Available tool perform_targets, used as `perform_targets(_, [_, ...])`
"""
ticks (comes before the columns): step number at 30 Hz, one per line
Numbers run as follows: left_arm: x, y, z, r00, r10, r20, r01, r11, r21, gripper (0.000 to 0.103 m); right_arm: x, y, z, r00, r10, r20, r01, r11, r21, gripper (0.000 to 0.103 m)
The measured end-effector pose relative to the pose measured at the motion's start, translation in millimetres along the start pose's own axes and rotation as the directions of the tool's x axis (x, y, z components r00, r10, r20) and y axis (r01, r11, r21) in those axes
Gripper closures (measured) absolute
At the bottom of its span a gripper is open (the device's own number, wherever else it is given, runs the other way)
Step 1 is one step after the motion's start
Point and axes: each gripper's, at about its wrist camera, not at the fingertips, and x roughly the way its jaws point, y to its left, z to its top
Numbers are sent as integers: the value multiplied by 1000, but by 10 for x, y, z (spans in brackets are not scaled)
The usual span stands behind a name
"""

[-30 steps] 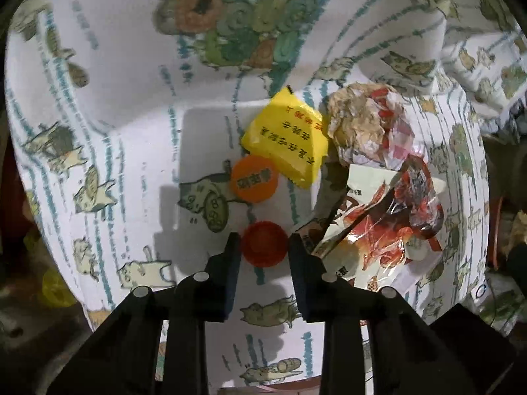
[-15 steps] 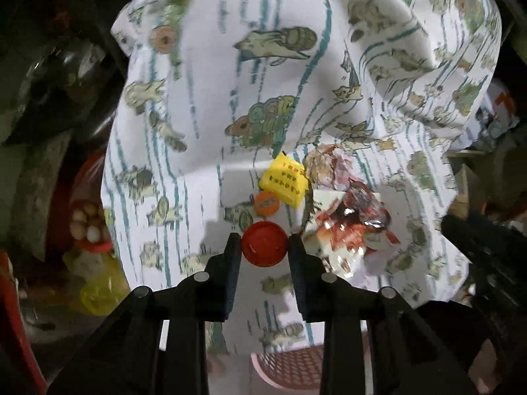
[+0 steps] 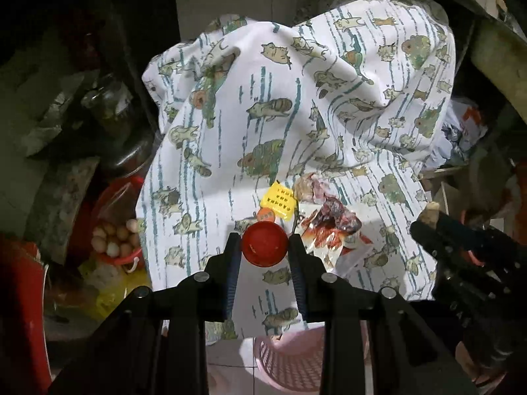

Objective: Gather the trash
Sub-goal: 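Carry the red cap and brown paper over the pink basket and open both tools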

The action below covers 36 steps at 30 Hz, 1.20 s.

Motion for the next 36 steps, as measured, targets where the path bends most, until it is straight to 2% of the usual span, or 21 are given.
perform_targets(5, [-102, 69, -335, 998, 57, 0, -57, 998, -11, 75, -194, 46, -241, 999, 35, -6, -35, 999, 20, 74])
perform_targets(7, [-108, 108, -485, 998, 66, -17, -67, 997, -50, 75, -233, 93, -352, 998, 51, -46, -51, 999, 0, 74])
perform_targets(8, [-95, 123, -549, 998, 57, -33, -59, 996, -68, 75, -243, 120, -397, 996, 57, -69, -58, 998, -12, 74])
perform_targets(12, [-20, 133, -742, 994, -20, -112, 11, 997, -82, 75, -369, 160, -548, 998, 47, -42, -47, 999, -11, 74])
perform_targets(16, [57, 60, -872, 991, 5, -135, -12, 999, -47, 75, -461, 168, -655, 998, 57, -37, -57, 998, -2, 74])
perform_targets(20, [330, 18, -1016, 975, -1, -220, -8, 999, -40, 75, -475, 174, -724, 997, 66, -46, -65, 998, 5, 74])
perform_targets(22, [498, 2, -1098, 964, 0, -266, -9, 999, -32, 75, -448, 174, -753, 996, 64, -56, -64, 998, 5, 74])
perform_targets(24, [671, 4, -1174, 947, -34, -320, 19, 999, -50, 75, -397, 177, -775, 994, 78, -70, -78, 997, 5, 74])
perform_targets(26, [824, -13, -1248, 929, -64, -366, 45, 997, -62, 75, -284, 159, -799, 987, 119, -111, -117, 993, 20, 74])
perform_targets(29, [1066, -41, -1380, 908, -57, -415, 33, 997, -65, 75, 54, 23, -887, 951, 218, -220, -197, 974, 115, 74])
perform_targets(36, [1437, -132, -1600, 883, -35, -467, 19, 999, -39, 75, 705, -40, -1217, 908, 213, -361, -159, 972, 173, 74])
